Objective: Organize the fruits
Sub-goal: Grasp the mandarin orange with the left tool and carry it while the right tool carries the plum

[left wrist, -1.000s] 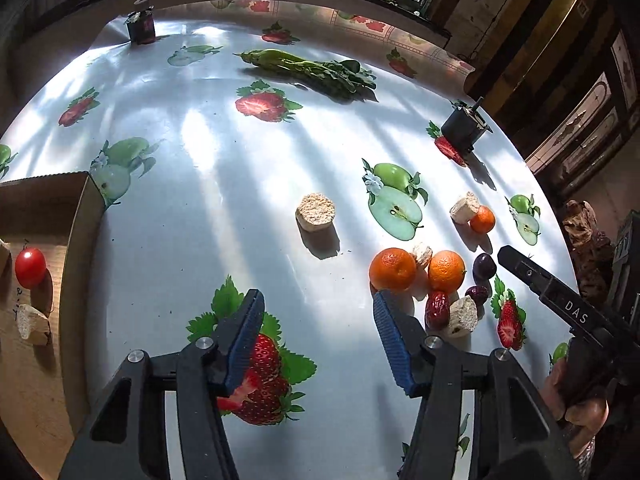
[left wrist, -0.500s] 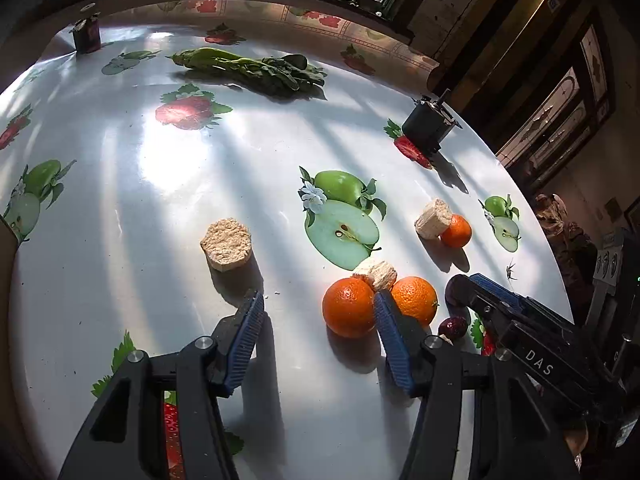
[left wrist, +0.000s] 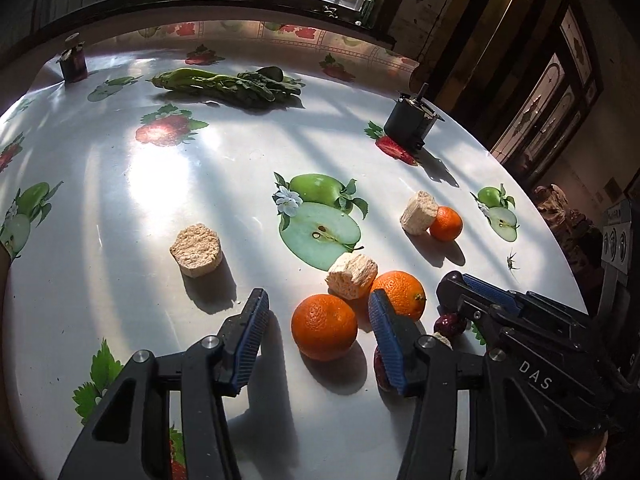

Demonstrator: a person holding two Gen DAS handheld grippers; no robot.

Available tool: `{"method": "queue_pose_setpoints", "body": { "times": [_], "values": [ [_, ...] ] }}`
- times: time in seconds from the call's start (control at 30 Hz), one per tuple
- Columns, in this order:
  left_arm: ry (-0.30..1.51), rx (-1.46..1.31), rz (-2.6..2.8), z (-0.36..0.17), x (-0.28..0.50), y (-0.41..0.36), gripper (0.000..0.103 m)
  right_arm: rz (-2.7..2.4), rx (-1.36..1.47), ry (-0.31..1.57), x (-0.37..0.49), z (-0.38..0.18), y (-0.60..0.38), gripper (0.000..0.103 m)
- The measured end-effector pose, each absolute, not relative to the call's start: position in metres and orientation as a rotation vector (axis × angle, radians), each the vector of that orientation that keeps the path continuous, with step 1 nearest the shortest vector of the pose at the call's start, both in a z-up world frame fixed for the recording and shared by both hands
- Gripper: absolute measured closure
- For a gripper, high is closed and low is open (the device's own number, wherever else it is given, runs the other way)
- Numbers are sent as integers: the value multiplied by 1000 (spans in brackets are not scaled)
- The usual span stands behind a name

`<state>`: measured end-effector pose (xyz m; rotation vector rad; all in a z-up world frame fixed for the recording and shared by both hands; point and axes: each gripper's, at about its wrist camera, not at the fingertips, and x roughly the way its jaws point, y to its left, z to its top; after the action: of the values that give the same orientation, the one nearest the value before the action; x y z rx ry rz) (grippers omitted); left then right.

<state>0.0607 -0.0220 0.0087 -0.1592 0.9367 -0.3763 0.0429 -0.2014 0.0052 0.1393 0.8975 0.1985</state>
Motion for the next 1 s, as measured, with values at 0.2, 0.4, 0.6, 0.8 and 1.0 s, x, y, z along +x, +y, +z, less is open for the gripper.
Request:
{"method": "queue_pose_setpoints", "body": {
  "times": [0.2, 0.4, 0.6, 0.8, 1.0],
  "values": [
    [924, -134, -394, 8, 53, -23, 74, 191, 135, 893, 42, 5, -201, 80],
    [914, -128, -381, 16, 48, -22, 74, 168, 151, 882, 41, 7, -205, 80],
    [838, -214, -369, 56, 14, 4, 74, 163, 183, 843, 36, 15, -213, 80],
    [798, -352, -232, 77, -34, 92, 74, 121, 151, 806, 27, 21, -211, 80],
    [764, -409, 32, 82, -64, 202, 74, 183, 167, 782, -2, 54, -185, 80]
  ]
}}
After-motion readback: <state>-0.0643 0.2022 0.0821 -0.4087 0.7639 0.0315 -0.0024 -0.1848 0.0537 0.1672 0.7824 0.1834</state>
